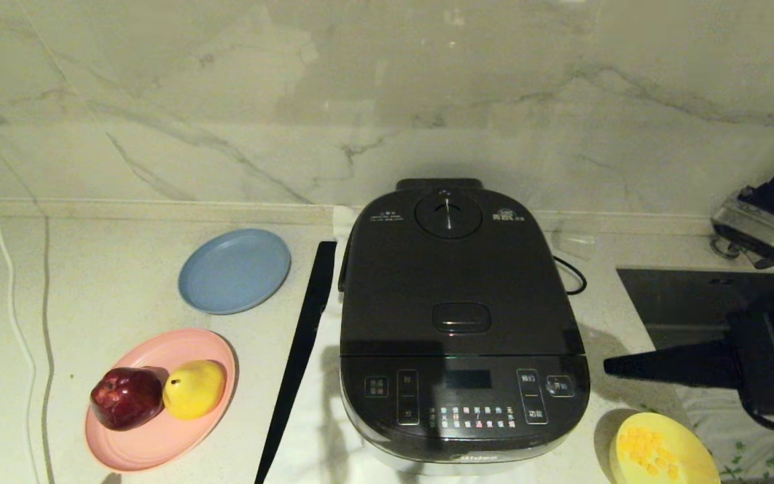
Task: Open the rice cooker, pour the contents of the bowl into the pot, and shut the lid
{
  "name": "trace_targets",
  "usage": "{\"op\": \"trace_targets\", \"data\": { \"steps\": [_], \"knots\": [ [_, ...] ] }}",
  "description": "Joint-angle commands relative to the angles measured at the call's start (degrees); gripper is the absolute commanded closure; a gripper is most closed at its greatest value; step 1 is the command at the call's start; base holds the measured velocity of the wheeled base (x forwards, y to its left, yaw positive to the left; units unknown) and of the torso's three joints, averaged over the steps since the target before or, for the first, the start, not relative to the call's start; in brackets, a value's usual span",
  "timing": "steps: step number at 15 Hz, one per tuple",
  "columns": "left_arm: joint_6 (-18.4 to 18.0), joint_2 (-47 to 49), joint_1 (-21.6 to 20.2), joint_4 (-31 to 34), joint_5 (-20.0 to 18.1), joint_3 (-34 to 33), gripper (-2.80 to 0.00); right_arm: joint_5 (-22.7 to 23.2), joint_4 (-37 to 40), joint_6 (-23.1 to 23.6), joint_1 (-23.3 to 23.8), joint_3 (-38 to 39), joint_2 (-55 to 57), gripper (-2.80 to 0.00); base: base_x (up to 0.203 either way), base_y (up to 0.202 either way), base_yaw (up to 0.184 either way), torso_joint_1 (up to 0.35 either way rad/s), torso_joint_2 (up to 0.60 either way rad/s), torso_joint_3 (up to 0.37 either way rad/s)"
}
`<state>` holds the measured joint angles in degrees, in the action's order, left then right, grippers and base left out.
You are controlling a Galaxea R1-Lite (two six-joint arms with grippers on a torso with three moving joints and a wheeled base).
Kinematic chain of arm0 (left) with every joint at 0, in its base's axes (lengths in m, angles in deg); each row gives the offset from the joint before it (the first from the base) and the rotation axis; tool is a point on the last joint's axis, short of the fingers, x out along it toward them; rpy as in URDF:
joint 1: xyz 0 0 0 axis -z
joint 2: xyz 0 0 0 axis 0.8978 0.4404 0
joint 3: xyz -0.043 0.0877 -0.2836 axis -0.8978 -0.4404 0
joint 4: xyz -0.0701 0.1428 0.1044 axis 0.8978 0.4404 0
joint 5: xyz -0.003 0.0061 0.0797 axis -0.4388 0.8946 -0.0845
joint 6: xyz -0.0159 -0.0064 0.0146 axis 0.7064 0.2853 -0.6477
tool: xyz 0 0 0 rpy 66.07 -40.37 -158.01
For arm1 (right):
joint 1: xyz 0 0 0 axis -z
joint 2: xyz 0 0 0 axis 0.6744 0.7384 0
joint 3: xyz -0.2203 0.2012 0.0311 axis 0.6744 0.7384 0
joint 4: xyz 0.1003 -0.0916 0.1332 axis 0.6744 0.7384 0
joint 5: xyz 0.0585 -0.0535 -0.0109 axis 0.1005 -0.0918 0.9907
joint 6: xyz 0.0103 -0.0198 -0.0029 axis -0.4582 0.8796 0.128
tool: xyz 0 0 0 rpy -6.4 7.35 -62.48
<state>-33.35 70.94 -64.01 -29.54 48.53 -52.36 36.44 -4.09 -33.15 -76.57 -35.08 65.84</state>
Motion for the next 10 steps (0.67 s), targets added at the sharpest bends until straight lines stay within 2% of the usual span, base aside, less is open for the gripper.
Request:
{"op": "trace_targets", "data": {
  "steps": [1,5,10],
  "knots": [
    [0.0,0.0,0.0,0.0,0.0,-0.4,0.00,-2.4,0.2,-0.2,-3.2,2.7,0.6,0.00,0.000,0.000,0.000,0.000,0.00,0.000],
    [0.0,0.0,0.0,0.0,0.0,-0.4,0.00,-2.5,0.1,-0.5,-3.3,3.6,2.6,0.00,0.000,0.000,0.000,0.000,0.00,0.000],
    [0.1,0.0,0.0,0.0,0.0,-0.4,0.00,-2.7,0.1,-0.9,-6.3,3.2,4.9,0.00,0.000,0.000,0.000,0.000,0.00,0.000]
  ]
}}
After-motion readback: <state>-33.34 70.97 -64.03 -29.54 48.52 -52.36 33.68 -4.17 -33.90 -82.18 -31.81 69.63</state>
